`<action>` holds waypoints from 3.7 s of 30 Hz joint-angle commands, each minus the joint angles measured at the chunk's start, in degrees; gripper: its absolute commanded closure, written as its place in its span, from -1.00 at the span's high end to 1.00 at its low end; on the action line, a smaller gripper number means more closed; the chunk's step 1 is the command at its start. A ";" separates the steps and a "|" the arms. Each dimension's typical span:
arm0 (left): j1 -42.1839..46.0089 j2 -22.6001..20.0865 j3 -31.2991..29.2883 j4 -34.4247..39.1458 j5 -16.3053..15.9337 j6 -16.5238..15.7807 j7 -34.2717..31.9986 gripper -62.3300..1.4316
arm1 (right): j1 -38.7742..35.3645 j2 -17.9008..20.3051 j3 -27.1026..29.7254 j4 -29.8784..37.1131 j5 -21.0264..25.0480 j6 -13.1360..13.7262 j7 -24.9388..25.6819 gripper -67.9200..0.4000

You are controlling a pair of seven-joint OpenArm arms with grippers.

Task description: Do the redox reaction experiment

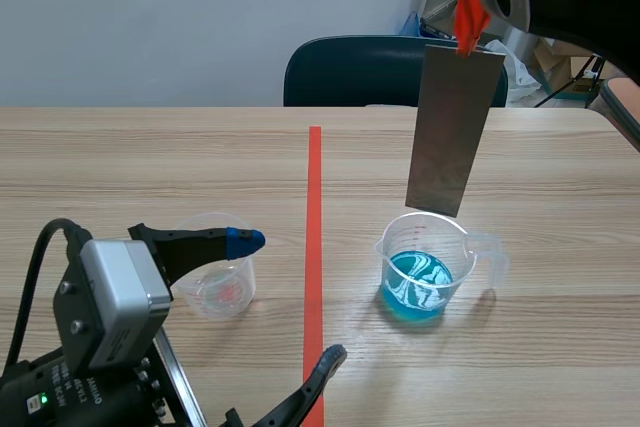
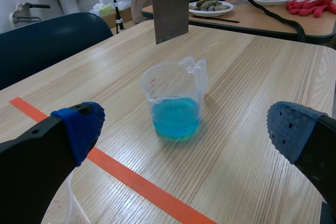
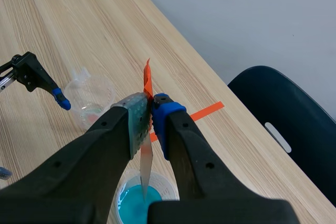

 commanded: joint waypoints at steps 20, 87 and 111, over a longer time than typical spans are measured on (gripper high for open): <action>-0.20 0.28 -0.15 0.50 -0.50 0.07 -0.85 1.00 | 0.37 1.03 0.50 0.59 0.63 0.35 0.66 -0.97; -11.87 0.61 4.55 2.47 -14.78 -1.49 12.50 -0.87 | 0.37 0.90 0.50 0.59 0.63 0.35 0.68 -0.97; -16.52 7.10 13.79 2.60 -13.75 6.01 16.22 -0.87 | 0.37 0.90 0.50 0.59 0.63 0.35 0.70 -0.97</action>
